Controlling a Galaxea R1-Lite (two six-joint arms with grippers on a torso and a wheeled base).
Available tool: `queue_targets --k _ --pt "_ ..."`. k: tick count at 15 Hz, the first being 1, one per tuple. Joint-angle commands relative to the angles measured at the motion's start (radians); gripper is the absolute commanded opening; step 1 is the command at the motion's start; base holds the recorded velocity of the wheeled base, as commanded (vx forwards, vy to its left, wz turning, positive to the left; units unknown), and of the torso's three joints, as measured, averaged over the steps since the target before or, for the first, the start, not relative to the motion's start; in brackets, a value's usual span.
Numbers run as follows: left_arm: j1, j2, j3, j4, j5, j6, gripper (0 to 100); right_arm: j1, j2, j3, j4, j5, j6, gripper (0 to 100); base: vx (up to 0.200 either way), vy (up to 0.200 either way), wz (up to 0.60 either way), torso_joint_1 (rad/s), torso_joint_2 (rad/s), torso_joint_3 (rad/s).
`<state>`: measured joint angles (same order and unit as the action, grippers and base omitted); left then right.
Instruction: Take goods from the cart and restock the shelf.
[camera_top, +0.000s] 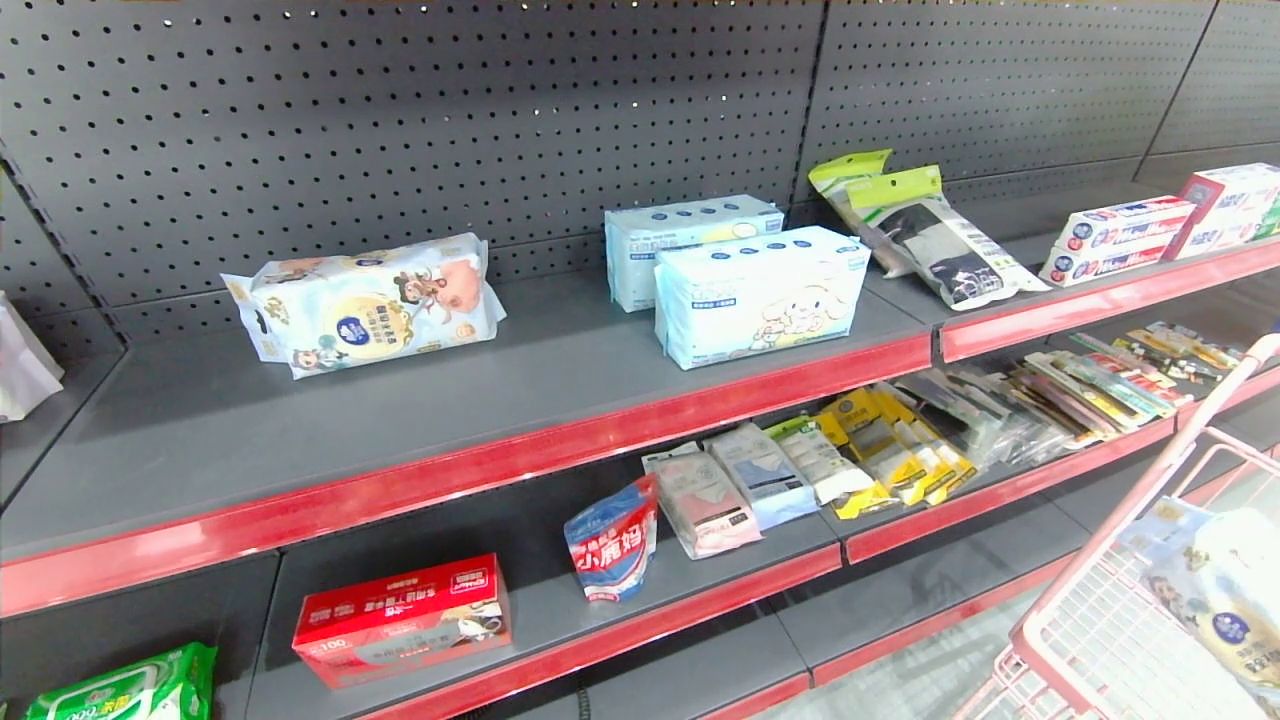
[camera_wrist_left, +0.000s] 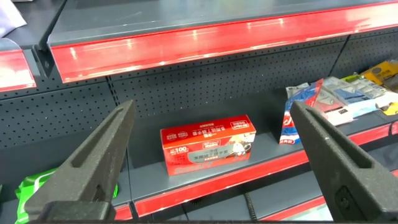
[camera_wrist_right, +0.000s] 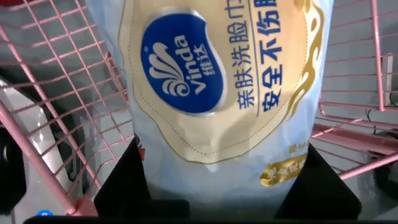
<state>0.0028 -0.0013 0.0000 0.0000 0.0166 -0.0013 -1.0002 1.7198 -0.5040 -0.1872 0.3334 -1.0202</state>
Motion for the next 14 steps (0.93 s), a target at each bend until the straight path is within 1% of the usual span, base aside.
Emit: queue_targets --k 1,3,4,5,6,9,10,11,12,14 --pt "0.000 0.001 0.000 0.000 0.000 0.000 100 0.000 -0.126 -0.005 -0.006 0.012 0.100 0 0.000 0.000 0.00 0.000 0.00 0.000" --pt "0.000 0.001 0.000 0.000 0.000 0.000 100 0.000 -0.207 -0.007 -0.005 0.050 0.265 0 0.000 0.000 0.00 0.000 0.00 0.000" --pt "0.000 0.001 0.000 0.000 0.000 0.000 100 0.092 -0.246 -0.008 -0.006 0.050 0.336 0 0.000 0.000 0.00 0.000 0.00 0.000" --pt "0.000 0.001 0.000 0.000 0.000 0.000 100 0.155 -0.267 -0.008 -0.005 0.047 0.381 0 0.000 0.000 0.00 0.000 0.00 0.000" --pt "0.000 0.001 0.000 0.000 0.000 0.000 100 0.305 -0.322 -0.004 0.000 0.016 0.477 0 0.000 0.000 0.00 0.000 0.00 0.000" --pt "0.000 0.001 0.000 0.000 0.000 0.000 100 0.700 -0.431 0.013 0.005 -0.114 0.670 0 0.000 0.000 0.00 0.000 0.00 0.000" --pt "0.000 0.001 0.000 0.000 0.000 0.000 100 0.808 -0.459 0.015 0.005 -0.166 0.727 0 0.000 0.000 0.00 0.000 0.00 0.000" --pt "0.000 0.001 0.000 0.000 0.000 0.000 100 0.960 -0.516 0.019 0.005 -0.241 0.796 0 0.000 0.000 0.00 0.000 0.00 0.000" --pt "0.000 0.001 0.000 0.000 0.000 0.000 100 1.034 -0.563 0.029 0.005 -0.266 0.813 0 0.000 0.000 0.00 0.000 0.00 0.000" --pt "0.000 0.001 0.000 0.000 0.000 0.000 100 1.128 -0.677 0.093 0.005 -0.318 0.807 0 0.000 0.000 0.00 0.000 0.00 0.000"
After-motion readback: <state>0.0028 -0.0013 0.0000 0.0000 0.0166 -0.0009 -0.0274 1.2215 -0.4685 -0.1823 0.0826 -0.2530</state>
